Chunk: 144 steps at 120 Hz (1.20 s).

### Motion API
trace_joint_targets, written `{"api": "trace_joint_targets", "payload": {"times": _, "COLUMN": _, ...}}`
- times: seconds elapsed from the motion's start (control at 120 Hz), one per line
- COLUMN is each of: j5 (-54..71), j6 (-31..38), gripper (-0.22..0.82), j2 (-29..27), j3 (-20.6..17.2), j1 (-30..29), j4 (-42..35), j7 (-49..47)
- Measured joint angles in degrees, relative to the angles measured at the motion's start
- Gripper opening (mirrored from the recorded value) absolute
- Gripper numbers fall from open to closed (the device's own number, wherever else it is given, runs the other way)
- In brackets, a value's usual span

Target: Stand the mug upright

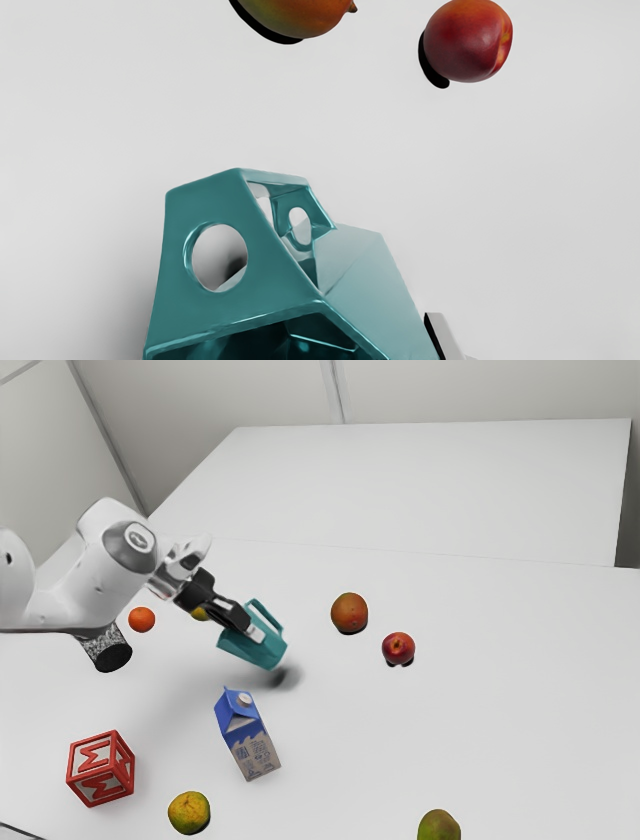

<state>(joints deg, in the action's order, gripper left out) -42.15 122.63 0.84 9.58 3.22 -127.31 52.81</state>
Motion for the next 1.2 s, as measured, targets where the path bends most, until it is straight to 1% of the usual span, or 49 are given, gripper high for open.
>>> {"api": "trace_joint_targets", "payload": {"times": 0.117, "j5": 16.2, "j6": 3.6, "gripper": -0.18, "j2": -0.2, "j3": -2.3, "j1": 0.9, "j4": 1.4, "j7": -5.2}}
{"api": "trace_joint_targets", "payload": {"times": 0.233, "j5": 29.2, "j6": 5.7, "gripper": -0.18, "j2": 0.1, "j3": -3.7, "j1": 2.7, "j4": 2.6, "j7": -10.8}}
{"api": "trace_joint_targets", "payload": {"times": 0.417, "j5": 41.5, "j6": 7.1, "gripper": -0.18, "j2": 1.4, "j3": -4.3, "j1": 6.6, "j4": 3.4, "j7": -19.3}}
{"api": "trace_joint_targets", "payload": {"times": 0.533, "j5": 44.6, "j6": 7.6, "gripper": -0.18, "j2": 2.5, "j3": -4.3, "j1": 7.5, "j4": 3.4, "j7": -23.7}}
{"api": "trace_joint_targets", "payload": {"times": 0.742, "j5": 46.3, "j6": 9.0, "gripper": -0.18, "j2": 3.7, "j3": -4.2, "j1": 4.1, "j4": 3.2, "j7": -29.5}}
{"api": "trace_joint_targets", "payload": {"times": 1.2, "j5": 46.5, "j6": 12.3, "gripper": -0.18, "j2": 5.5, "j3": -4.2, "j1": 4.4, "j4": 2.2, "j7": -37.0}}
